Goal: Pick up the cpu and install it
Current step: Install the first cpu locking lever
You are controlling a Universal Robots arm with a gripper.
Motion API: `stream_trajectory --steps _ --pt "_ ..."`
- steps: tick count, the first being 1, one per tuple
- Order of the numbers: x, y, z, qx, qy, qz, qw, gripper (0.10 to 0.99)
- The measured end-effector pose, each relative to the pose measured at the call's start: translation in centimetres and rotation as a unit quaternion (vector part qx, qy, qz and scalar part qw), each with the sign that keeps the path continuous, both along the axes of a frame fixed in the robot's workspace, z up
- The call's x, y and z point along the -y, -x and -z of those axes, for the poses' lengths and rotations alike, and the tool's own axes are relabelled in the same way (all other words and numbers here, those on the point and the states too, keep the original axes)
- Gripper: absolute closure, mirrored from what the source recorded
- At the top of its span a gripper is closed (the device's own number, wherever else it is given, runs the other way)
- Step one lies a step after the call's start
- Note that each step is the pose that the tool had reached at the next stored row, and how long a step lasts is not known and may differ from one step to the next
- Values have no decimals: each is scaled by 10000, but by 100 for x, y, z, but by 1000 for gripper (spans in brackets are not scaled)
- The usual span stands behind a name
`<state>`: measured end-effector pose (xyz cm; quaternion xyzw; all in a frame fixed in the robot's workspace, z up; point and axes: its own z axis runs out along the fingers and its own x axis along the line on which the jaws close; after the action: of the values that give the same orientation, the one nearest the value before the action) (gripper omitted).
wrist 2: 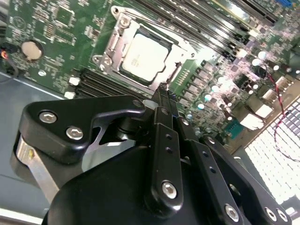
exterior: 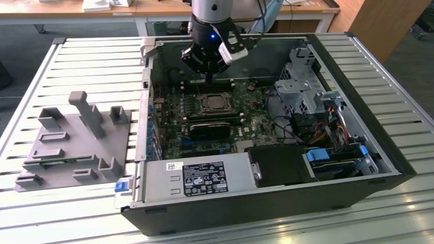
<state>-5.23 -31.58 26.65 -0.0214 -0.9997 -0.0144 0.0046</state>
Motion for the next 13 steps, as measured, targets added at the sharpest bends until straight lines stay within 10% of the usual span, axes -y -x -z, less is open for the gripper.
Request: stream_trajectory --steps 13 --pt "4 299 39 0 0 -7 10000 980"
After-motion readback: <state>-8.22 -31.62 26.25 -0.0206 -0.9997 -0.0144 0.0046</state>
